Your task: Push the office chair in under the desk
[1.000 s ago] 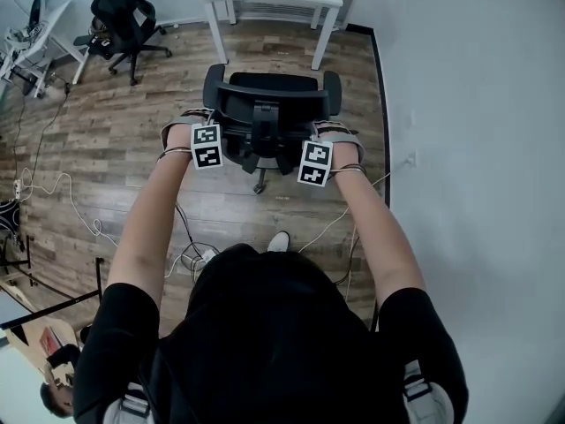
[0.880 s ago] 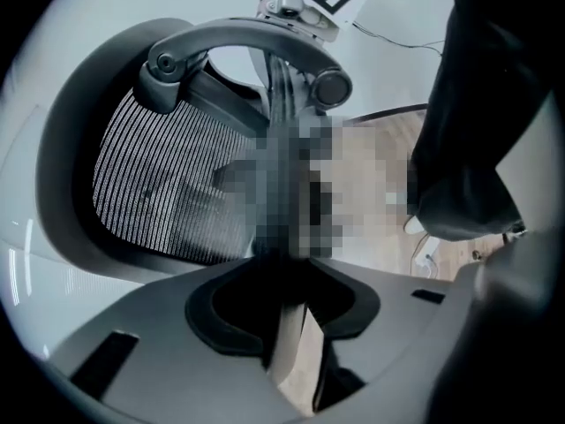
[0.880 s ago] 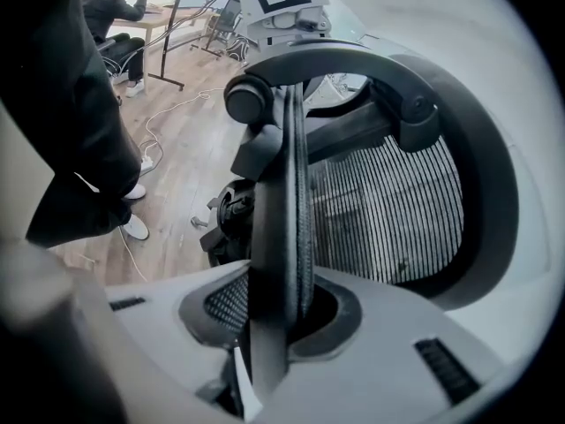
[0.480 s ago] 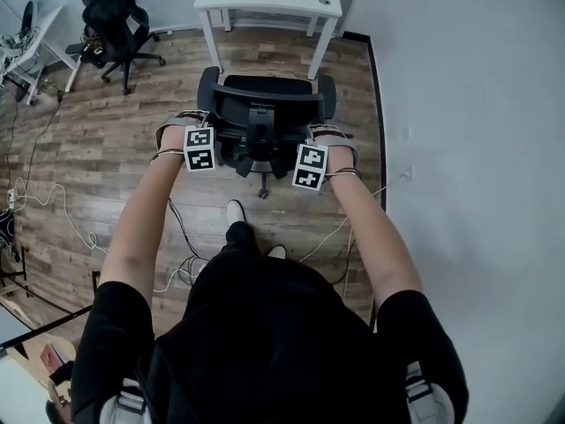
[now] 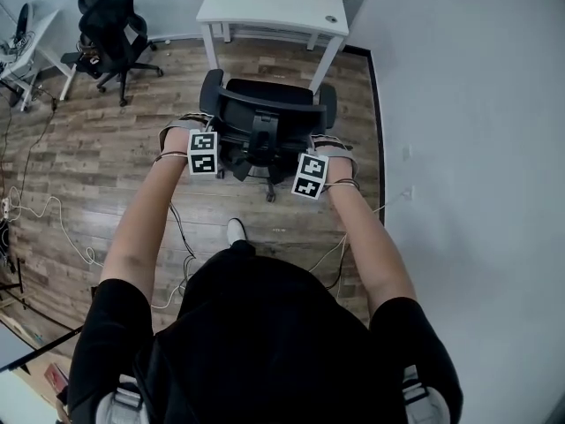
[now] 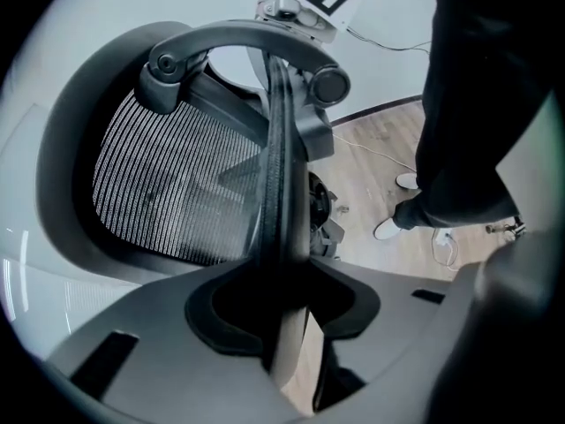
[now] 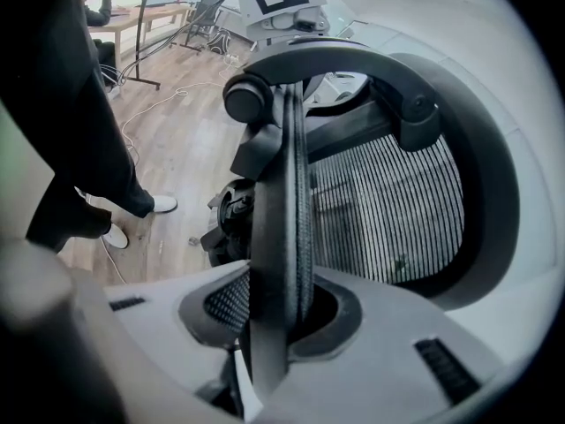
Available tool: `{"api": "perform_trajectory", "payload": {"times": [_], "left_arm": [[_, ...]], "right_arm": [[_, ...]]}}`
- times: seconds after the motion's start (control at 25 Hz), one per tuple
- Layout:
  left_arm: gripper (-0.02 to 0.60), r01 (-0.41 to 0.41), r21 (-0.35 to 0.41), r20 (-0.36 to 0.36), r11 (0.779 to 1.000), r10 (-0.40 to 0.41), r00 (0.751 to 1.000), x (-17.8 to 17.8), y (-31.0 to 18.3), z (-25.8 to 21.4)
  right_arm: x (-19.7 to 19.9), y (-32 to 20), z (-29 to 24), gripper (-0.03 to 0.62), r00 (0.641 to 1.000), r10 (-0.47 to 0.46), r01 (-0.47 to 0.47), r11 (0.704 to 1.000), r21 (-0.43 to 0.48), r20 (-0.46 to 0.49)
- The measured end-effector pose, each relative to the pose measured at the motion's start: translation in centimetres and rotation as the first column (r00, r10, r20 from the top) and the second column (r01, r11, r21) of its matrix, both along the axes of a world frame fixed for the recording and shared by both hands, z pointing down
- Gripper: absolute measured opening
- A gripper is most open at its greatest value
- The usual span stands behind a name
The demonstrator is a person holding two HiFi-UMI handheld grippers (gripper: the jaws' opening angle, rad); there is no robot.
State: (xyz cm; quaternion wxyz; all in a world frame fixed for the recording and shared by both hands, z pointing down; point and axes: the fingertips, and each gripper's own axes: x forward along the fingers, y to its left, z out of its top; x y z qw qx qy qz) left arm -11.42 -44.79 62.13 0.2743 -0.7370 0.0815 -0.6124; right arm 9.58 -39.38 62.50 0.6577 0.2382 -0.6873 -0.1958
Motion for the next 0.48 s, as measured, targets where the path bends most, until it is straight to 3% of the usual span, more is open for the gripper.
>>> {"api": "perform_trajectory", "payload": {"times": [0.48], "left_arm": [[0.123, -0.051, 0.023, -0.007, 0.998, 0.051, 0.999, -1.3, -8.6, 0.1]], "right_arm": [[-1.5, -7.7, 0.1, 0.097, 0.999, 0.051, -0.051, 0.999, -0.001, 0.0]]}}
